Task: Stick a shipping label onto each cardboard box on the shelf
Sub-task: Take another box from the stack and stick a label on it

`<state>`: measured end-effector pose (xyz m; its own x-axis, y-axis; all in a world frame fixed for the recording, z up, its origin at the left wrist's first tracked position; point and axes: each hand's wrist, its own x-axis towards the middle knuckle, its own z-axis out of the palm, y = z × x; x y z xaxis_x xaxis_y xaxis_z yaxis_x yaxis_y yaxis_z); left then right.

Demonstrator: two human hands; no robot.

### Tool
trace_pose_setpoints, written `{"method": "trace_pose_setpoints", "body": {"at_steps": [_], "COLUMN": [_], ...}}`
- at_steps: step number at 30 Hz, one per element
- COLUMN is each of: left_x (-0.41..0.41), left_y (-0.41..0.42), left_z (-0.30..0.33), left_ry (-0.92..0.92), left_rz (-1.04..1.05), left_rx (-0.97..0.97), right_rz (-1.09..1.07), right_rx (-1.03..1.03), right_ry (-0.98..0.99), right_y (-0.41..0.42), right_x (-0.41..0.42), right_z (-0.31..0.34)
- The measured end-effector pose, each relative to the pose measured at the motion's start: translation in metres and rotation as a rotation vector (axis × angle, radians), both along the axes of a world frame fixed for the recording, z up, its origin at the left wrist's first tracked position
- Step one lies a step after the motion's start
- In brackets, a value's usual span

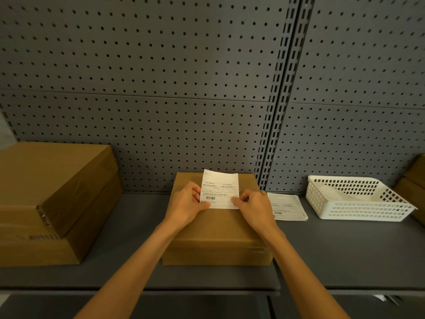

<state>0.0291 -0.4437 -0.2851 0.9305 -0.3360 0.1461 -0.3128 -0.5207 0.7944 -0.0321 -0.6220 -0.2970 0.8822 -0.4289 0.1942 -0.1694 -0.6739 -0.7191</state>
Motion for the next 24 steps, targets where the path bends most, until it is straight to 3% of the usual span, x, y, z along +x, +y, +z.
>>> {"method": "trace_pose_setpoints", "body": {"at_steps": [13, 24], "left_x": [-0.0024, -0.0044], "left_y": [-0.0010, 0.0014], "left_z": [0.0029, 0.0065], "left_ry": [-0.001, -0.037], "left_rz": [0.020, 0.091], "left_rx": [0.002, 0.146], "right_rz": [-0.014, -0.048], "right_rx": [-0.086, -0.154], "right_ry": [-0.001, 0.000], "right_y": [0.0023, 0.0027], "right_x": [-0.0018, -0.0021], "right_z": [0.0020, 0.0028]}}
